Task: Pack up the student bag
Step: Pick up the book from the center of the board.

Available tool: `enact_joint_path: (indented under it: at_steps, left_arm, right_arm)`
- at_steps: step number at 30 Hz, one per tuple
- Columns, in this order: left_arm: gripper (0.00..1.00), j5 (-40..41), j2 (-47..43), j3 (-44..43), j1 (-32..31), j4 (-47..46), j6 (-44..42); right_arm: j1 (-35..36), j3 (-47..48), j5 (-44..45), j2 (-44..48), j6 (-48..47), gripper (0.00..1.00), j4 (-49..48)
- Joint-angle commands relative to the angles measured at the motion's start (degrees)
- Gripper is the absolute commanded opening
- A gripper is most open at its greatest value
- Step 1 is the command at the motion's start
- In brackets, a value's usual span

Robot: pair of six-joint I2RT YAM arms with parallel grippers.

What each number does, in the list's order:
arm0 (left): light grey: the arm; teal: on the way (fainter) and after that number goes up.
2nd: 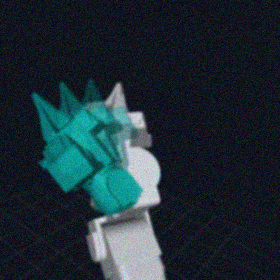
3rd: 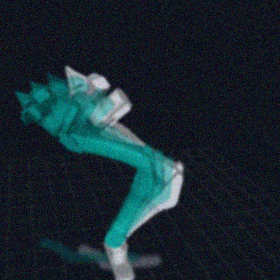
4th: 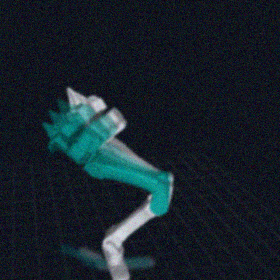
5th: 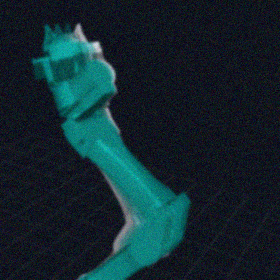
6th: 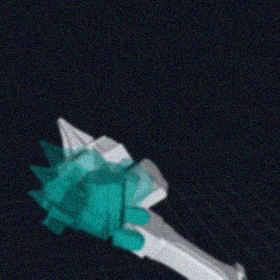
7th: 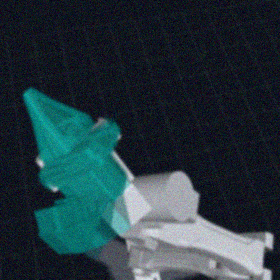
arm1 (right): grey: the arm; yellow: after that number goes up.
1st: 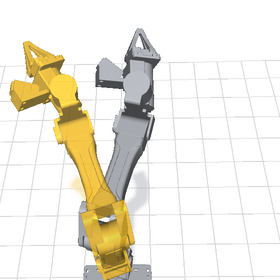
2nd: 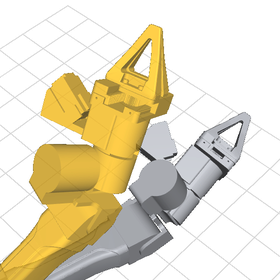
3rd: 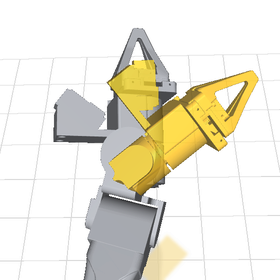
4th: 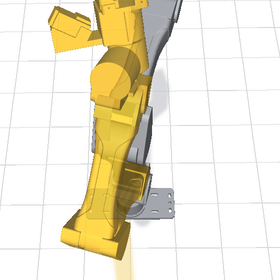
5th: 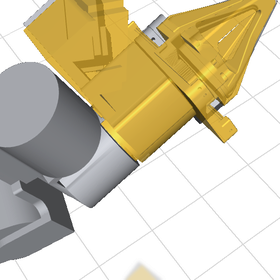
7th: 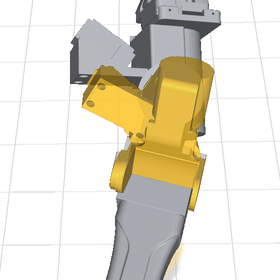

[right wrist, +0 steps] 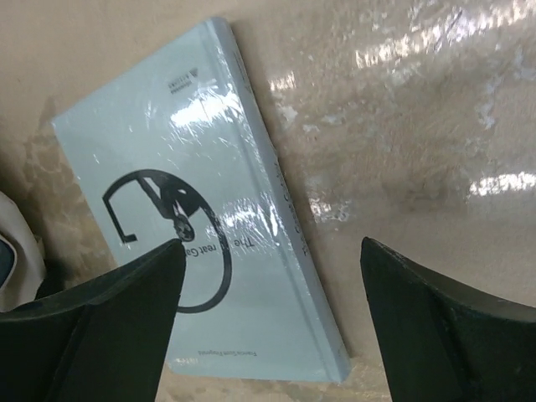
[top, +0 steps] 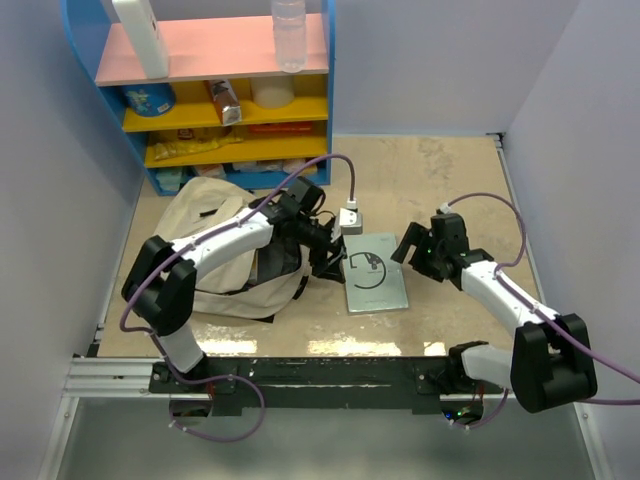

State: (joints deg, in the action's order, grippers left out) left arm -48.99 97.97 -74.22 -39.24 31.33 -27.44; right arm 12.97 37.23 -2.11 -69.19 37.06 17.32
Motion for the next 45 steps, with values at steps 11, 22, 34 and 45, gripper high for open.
enact_joint_path:
  at_steps: [11, 22, 34, 45]
  left_arm:
    - [0.83, 11.63, 8.9, 4.69, -1.27, -18.24, 18.56]
    - [0.72, 17.69, 6.18, 8.56, -1.45, -15.78, 6.88]
    - [0.7, 27.46, 11.8, 8.74, -5.84, -21.57, 4.94]
    - [0.7, 25.53, 14.44, 7.77, -7.25, -24.12, 7.49]
  right_arm:
    - [-1.02, -6.91, -5.54, 1.95, 2.66, 0.89, -8.44]
    - [-1.37, -7.62, -7.21, -2.09, 4.16, 0.89, -13.36]
    - [-1.72, -8.4, -8.44, -5.25, 5.21, 0.89, -16.96]
    - [-1.63, -13.59, -24.31, -6.67, 11.98, 0.86, -32.69]
